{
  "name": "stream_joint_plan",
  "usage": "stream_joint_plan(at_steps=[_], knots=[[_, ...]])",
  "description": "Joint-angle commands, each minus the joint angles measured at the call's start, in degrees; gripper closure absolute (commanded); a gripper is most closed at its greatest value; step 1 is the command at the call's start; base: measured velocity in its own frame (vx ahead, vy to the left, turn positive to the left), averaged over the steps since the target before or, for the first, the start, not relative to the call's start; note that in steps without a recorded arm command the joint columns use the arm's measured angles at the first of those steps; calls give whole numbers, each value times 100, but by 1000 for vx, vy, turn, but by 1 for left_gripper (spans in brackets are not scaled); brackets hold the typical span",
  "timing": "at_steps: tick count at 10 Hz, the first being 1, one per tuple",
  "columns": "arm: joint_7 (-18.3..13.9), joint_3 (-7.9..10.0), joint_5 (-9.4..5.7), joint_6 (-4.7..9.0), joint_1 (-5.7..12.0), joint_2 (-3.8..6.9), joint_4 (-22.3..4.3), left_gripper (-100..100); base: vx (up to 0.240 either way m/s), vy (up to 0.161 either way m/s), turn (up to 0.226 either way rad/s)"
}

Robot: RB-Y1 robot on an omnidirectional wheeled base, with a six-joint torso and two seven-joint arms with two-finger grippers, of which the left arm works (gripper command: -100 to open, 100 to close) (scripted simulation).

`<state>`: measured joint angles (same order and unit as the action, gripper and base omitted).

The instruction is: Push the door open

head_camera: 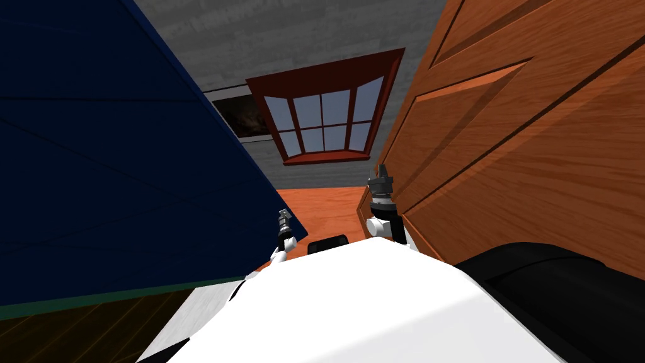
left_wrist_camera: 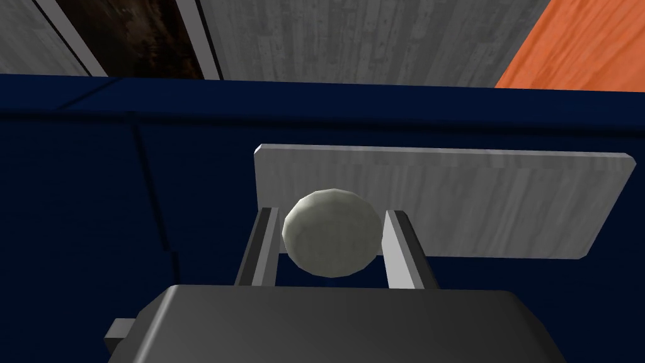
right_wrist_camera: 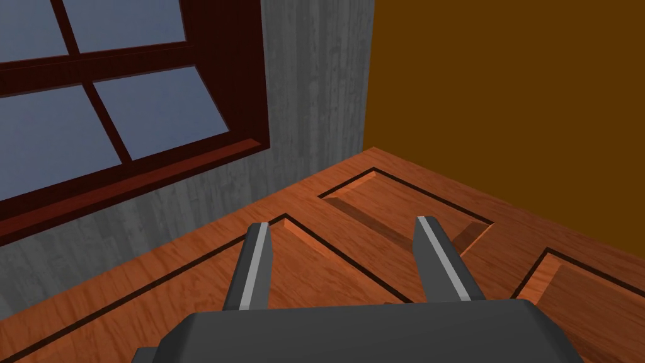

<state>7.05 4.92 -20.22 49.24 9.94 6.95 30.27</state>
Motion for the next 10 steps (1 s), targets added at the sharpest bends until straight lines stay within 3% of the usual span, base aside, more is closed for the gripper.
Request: stream_joint_plan(at_steps=[1,3,10], knots=[[15,25,3,-67,-67,23,213,100,119,-4,27],[-41,83,30,-60,-84,65,192,100,84,18,21],[-249,299,134,-36,-148,222,115,100,185,-23,78]])
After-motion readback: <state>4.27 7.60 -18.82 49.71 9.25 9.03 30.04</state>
